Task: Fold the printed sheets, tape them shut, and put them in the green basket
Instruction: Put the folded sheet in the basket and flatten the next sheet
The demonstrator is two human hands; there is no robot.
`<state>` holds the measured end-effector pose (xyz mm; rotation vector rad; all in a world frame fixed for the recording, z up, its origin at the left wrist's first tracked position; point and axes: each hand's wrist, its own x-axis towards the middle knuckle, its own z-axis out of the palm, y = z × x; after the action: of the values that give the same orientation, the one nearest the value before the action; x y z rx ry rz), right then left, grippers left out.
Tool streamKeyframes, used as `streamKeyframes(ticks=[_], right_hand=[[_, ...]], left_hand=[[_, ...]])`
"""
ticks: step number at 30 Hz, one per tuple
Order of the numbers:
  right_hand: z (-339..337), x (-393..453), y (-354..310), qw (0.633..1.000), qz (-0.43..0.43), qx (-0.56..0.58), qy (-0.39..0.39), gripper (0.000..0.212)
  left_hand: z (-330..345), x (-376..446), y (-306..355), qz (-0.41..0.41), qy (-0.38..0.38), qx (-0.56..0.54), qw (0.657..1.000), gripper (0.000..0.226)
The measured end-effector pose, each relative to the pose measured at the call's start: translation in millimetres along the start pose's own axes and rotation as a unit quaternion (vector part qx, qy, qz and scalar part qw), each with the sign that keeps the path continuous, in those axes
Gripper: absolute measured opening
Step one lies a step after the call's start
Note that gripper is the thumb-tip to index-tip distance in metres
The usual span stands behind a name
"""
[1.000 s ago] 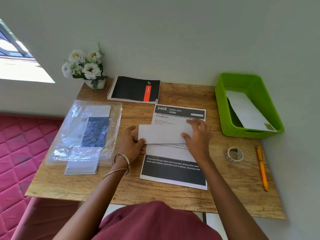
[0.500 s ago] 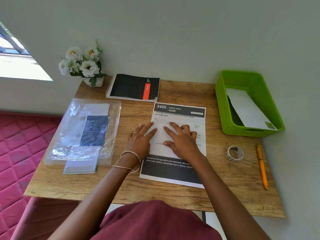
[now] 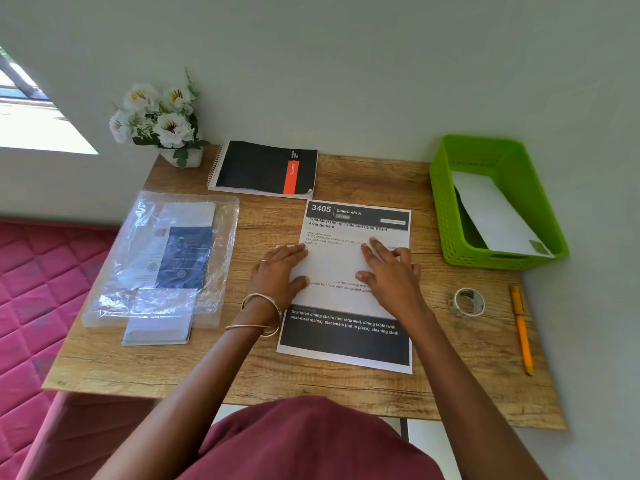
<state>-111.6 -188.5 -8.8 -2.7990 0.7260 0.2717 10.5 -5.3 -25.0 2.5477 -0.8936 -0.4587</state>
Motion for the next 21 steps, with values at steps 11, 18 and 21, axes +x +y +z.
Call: streamKeyframes(ticks=[11, 18, 21], right_hand=[[-5, 2, 5, 1.0, 0.016, 0.0, -0.018, 0.062], [-15, 7, 12, 0.997, -0.033, -0.035, -0.059, 0.079], [-17, 9, 14, 0.993, -0.071, -0.072, -0.053, 0.078]], left_hand=[[-26, 8, -7, 0.059, -0.095, 0.095, 0.989, 0.072], [-43, 11, -9, 0.137, -0.142, 0.215, 0.956, 0.064], [-46, 11, -5, 0.156, -0.154, 0.258, 0.941, 0.061]])
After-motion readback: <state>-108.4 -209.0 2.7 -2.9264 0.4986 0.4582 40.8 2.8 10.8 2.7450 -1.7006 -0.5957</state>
